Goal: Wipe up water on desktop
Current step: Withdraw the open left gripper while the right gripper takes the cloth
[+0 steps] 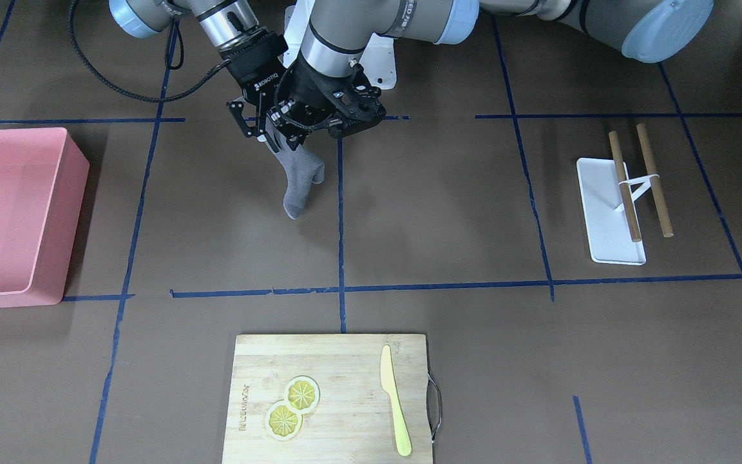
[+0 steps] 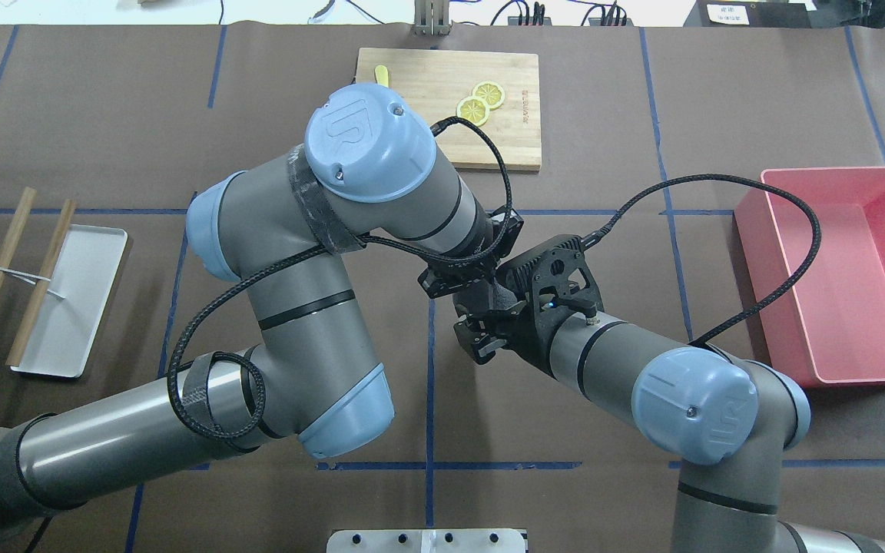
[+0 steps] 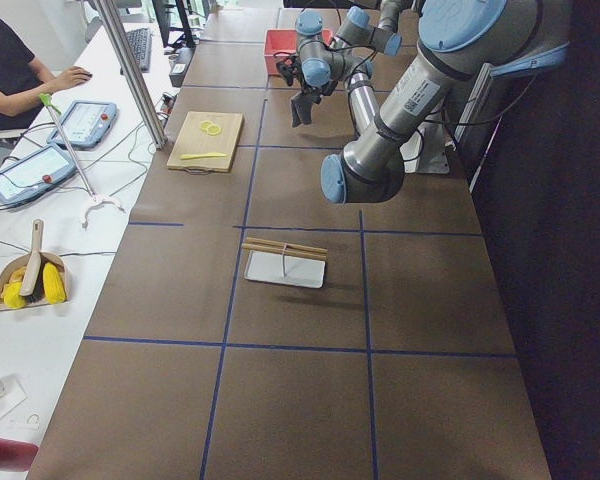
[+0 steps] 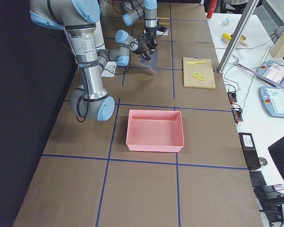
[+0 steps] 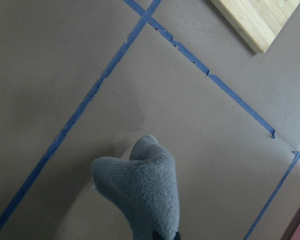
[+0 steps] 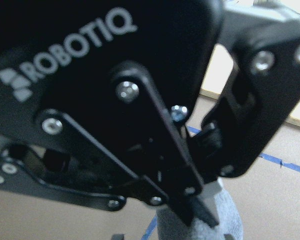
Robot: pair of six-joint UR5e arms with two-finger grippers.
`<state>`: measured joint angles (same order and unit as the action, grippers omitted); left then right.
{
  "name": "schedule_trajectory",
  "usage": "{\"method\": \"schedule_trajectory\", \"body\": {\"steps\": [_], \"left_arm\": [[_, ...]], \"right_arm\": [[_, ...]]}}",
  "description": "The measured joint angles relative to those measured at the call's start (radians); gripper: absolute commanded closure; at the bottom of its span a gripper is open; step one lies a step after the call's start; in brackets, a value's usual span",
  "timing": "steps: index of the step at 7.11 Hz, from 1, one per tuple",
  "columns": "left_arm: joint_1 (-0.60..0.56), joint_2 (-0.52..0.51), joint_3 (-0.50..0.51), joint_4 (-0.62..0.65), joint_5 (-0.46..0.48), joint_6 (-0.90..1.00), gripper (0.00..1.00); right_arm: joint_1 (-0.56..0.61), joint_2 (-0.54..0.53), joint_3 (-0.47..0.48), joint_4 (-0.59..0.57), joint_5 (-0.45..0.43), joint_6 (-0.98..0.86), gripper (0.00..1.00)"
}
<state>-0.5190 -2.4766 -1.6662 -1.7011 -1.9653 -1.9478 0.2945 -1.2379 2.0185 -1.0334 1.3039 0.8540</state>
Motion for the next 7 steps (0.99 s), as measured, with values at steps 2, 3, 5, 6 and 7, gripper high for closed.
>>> {"method": "schedule_trajectory", "body": {"steps": [2,3,5,6,7], "left_arm": [[0.000,-0.001,-0.001,0.000,0.000,0.002,0.49],[0.000,-0.001,-0.001,0.000,0.000,0.005,0.29],[-0.001,0.004,-0.015,0.000,0.000,0.011,0.24],[-0.015,0.012,-0.037,0.001,0.000,0.025,0.24],[-0.042,0.033,-0.068,0.001,-0.001,0.052,0.24]], "right_arm": [[-0.001,-0.008,0.004,-0.011,-0.014,0.002,1.00],[-0.001,-0.010,0.006,-0.021,-0.018,0.004,1.00],[-0.001,-0.014,0.014,-0.047,-0.022,0.027,1.00],[-0.001,-0.019,0.033,-0.087,-0.018,0.122,1.00],[0.000,-0.029,0.065,-0.159,-0.008,0.277,1.00]]}}
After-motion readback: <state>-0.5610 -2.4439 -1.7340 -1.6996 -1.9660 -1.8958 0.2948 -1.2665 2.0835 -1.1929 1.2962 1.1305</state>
